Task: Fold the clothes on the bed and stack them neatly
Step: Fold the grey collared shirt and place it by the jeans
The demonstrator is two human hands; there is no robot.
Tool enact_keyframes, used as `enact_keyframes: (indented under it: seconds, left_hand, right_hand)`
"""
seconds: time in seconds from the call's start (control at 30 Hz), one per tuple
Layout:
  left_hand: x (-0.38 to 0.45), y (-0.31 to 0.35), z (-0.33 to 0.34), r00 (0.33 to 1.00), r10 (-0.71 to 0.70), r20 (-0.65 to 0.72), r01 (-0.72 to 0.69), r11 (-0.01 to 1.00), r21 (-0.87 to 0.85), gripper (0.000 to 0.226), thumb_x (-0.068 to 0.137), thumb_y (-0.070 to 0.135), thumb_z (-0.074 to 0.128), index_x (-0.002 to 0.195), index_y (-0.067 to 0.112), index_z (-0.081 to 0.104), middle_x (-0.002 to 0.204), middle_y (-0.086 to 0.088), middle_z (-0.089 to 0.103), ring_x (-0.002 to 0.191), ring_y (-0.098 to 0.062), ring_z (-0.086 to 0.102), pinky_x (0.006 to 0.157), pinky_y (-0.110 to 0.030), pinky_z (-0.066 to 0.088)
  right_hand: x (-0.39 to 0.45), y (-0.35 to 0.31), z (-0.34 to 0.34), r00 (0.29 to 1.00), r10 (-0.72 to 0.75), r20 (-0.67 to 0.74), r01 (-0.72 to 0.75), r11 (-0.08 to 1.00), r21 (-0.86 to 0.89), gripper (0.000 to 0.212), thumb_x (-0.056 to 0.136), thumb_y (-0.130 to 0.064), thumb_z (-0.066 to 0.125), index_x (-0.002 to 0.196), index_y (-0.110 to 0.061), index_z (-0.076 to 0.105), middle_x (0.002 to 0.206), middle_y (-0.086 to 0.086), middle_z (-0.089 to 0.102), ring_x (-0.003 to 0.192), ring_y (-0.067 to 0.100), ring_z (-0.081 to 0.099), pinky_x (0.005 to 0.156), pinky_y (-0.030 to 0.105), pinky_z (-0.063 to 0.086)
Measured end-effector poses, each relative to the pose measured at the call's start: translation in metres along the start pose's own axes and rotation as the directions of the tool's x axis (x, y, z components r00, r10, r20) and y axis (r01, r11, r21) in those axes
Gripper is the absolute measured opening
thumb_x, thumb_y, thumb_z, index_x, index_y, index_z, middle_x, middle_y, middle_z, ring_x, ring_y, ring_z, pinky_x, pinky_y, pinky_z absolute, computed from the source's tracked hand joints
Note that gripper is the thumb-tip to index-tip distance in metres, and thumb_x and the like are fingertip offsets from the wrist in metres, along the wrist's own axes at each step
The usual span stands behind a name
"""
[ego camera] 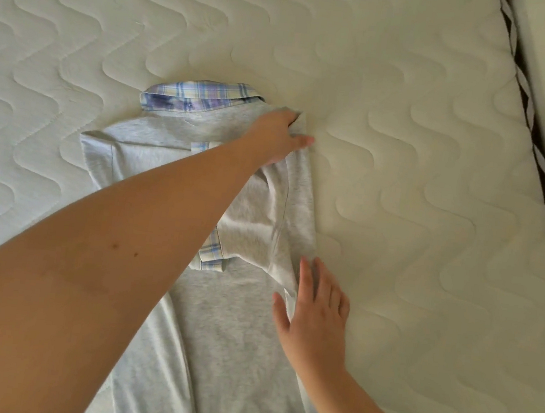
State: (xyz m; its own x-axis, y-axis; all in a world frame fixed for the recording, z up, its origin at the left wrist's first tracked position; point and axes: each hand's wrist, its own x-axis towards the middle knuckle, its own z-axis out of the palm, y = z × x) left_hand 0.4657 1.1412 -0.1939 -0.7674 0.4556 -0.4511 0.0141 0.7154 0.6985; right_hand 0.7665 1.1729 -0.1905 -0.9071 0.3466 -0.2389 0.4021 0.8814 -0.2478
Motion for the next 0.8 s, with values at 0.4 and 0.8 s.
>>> enact_keyframes:
  seconds: [0.4,0.8]
  left_hand:
    - [-0.017,0.005,0.015,0.989,0.036,-0.144,0.011,0.948,0.319,0.056,0.088,0.028,0.071,0.137,0.019,0.045,0.125,-0.004,0.059,0.114,-0.024,0.057,0.096,-0.041,0.048]
    - [-0.200,-0.002,0.077,0.909,-0.134,-0.395,0.070,0.983,-0.171,0.028,0.098,0.040,0.051,0.084,0.016,0.055,0.071,0.006,0.063,0.065,-0.004,0.062,0.064,-0.026,0.052]
  right_hand:
    - [0.075,0.029,0.006,0.795,0.504,0.338,-0.605,0.624,0.494,0.036,0.081,-0.039,0.076,0.093,-0.018,0.049,0.099,0.001,0.055,0.097,0.026,0.058,0.091,0.041,0.046]
    - [0.068,0.045,-0.018,0.858,0.288,0.425,-0.479,0.748,0.459,0.034,0.090,-0.033,0.068,0.116,-0.012,0.057,0.104,0.006,0.062,0.096,0.023,0.059,0.076,0.024,0.041]
